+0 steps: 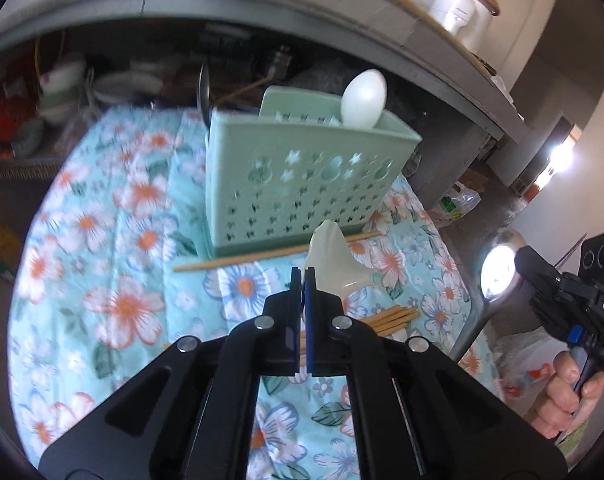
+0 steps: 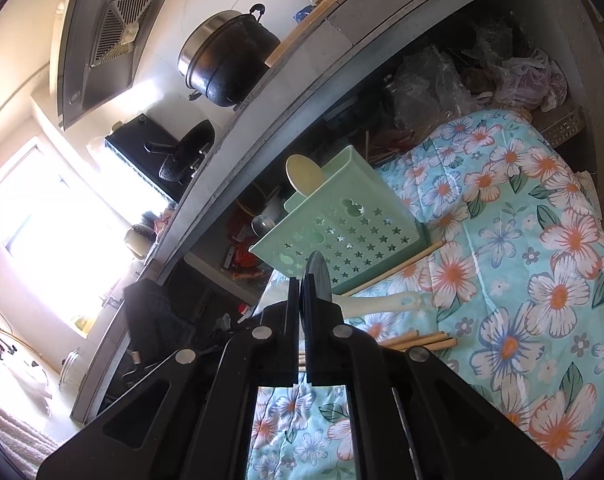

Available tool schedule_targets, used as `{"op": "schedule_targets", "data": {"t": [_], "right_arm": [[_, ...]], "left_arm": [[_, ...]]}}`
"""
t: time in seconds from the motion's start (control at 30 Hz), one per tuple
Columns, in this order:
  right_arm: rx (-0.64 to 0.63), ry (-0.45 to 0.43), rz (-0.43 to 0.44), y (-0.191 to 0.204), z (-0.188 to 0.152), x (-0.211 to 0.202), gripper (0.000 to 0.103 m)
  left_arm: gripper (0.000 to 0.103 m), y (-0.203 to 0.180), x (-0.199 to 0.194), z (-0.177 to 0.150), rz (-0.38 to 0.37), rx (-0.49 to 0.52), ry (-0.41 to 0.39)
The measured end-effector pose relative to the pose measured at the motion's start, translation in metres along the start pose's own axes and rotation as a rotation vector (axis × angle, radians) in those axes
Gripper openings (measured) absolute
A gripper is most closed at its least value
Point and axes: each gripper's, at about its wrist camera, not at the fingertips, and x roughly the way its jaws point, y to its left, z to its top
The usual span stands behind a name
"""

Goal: Organize utensils
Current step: 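Lift the cream spoon with the left tool and lower it into the holder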

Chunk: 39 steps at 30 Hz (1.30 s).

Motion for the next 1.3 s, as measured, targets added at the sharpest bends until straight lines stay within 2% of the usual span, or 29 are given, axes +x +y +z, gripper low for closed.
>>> {"op": "schedule_targets", "data": {"t": [0.07, 0.2, 0.5, 0.6, 0.67, 0.73, 1.0, 1.3], "right_arm": [[-0.005, 0.0, -0.001, 0.001, -0.001, -0.001, 0.002], [-0.008, 0.003, -0.003, 0.004, -0.002, 0.0, 0.002], [-0.019, 0.004, -0.008, 0.01, -0.003, 0.001, 0.002], [-0.013, 0.006, -0.004, 0.01, -0.003, 0.002, 0.002], [-0.011, 0.008, -0.002, 0.01, -0.003, 0.002, 0.002], [-0.012, 0.008, -0.002, 0.01, -0.003, 0.003, 0.002], [-0.011, 0.008, -0.003, 0.01, -0.003, 0.002, 0.002], [-0.005, 0.008, -0.002, 0.008, -0.003, 0.001, 0.002]], "left_arm": [[0.0, -0.007, -0.014, 0.003, 0.033, 0.056, -0.04], [0.0, -0.006, -0.046, 0.01, 0.06, 0.103, -0.113], [0.0, -0.008, -0.125, 0.05, 0.038, 0.086, -0.318], [0.0, -0.011, -0.151, 0.066, 0.082, 0.117, -0.391], [0.0, -0.014, -0.155, 0.075, 0.157, 0.161, -0.418], [0.0, -0.017, -0.15, 0.081, 0.227, 0.198, -0.409], [0.0, -0.019, -0.113, 0.096, 0.364, 0.326, -0.281], [0.0, -0.022, -0.072, 0.102, 0.408, 0.437, -0.135]]}}
